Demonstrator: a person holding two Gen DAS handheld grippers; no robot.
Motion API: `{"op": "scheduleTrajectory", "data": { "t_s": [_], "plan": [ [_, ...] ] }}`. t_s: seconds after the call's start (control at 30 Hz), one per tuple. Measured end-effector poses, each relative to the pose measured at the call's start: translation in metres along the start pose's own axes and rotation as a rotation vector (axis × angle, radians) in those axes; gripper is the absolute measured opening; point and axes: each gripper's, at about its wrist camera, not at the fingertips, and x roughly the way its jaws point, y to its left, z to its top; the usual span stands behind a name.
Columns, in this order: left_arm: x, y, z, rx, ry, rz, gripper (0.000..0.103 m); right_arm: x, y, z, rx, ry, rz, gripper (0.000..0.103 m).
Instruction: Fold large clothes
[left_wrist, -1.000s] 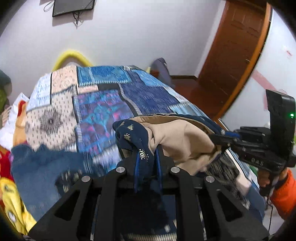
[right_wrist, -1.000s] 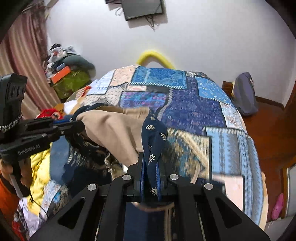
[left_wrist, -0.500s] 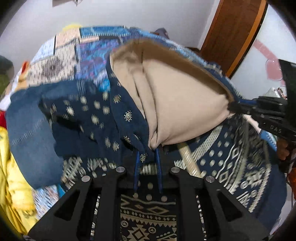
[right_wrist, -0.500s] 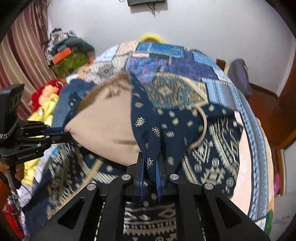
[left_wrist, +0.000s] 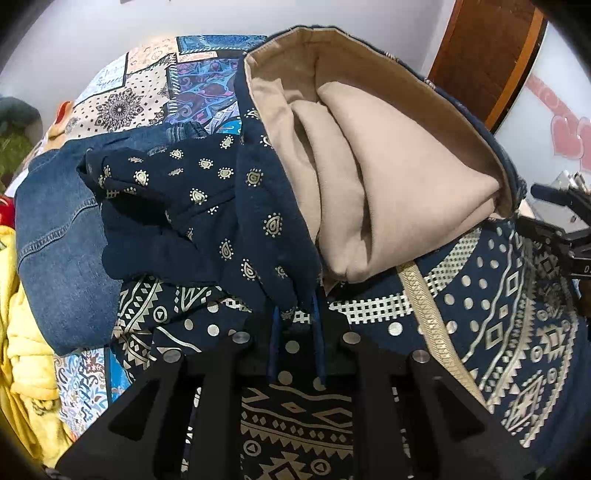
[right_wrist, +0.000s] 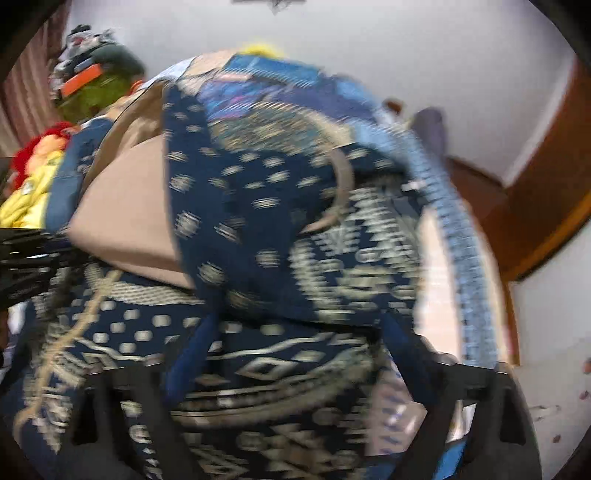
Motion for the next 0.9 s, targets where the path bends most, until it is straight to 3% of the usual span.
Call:
{"op": "scheduleTrajectory", "data": {
  "t_s": [0.1,0.17,0.23,0.33,0.53,0.77,0.87,0.9],
  "plan": [
    [-0.012,-0.001,0.003,0.003,-0.004,-0.011,0.021,-0.009,-0.014,-0.002,0.029,-0.009,0.041,0.091],
    [-0.022,-0.003,0.007,0.011,-0.021,-0.002,0.03,-0.017,-0.019,0.002,0.044,-0.025,0.091,0.091],
    [-0.035,-0.003,0.014,0.013,-0.056,0.03,0.049,-0.024,-0.019,0.007,0.052,-0.045,0.141,0.091],
    [-0.051,0.004,0.03,-0.002,-0.123,0.047,0.057,-0.031,-0.013,0.026,0.049,-0.085,0.184,0.091],
    [-0.04,0.034,0.075,-0.076,-0.154,0.041,0.057,-0.016,0.013,0.072,0.022,-0.127,0.254,0.091],
    [0.006,0.044,0.119,-0.103,-0.107,-0.021,0.057,0.023,0.043,0.115,-0.015,-0.092,0.299,0.089],
    [0.023,0.047,0.132,-0.112,-0.096,-0.032,0.057,0.04,0.051,0.129,-0.03,-0.08,0.286,0.076],
    [0.028,0.047,0.135,-0.115,-0.093,-0.032,0.051,0.047,0.054,0.133,-0.032,-0.071,0.279,0.066]
  ]
}}
